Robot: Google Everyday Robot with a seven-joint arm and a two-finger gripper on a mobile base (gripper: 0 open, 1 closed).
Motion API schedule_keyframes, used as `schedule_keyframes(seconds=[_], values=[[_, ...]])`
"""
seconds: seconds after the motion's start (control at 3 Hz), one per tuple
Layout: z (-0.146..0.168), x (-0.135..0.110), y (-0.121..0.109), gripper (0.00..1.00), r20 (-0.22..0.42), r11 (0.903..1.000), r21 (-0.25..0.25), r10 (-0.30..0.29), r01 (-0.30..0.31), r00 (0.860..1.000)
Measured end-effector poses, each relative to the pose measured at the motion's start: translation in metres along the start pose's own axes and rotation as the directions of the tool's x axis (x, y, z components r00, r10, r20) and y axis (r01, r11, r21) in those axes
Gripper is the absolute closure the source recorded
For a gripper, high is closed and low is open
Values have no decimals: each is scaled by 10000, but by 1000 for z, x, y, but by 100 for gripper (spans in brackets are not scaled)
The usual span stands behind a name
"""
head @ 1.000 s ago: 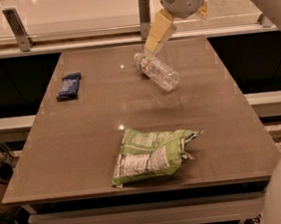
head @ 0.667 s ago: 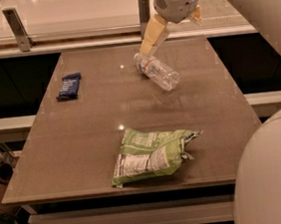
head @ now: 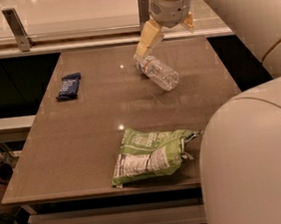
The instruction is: Place water bottle upright
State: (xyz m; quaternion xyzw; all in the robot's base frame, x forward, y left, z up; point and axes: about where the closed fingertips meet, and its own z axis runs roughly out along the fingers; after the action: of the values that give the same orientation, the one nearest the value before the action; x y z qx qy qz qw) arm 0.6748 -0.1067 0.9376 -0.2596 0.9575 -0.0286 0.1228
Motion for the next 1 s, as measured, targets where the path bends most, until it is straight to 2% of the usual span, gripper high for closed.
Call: schedule_keyframes(seconds=[0.33, 1.0], values=[[13, -10, 1, 0, -76, 9997, -204, -115, 113, 9999], [35, -22, 16, 0, -251, 9959, -616, -686, 669, 9973]])
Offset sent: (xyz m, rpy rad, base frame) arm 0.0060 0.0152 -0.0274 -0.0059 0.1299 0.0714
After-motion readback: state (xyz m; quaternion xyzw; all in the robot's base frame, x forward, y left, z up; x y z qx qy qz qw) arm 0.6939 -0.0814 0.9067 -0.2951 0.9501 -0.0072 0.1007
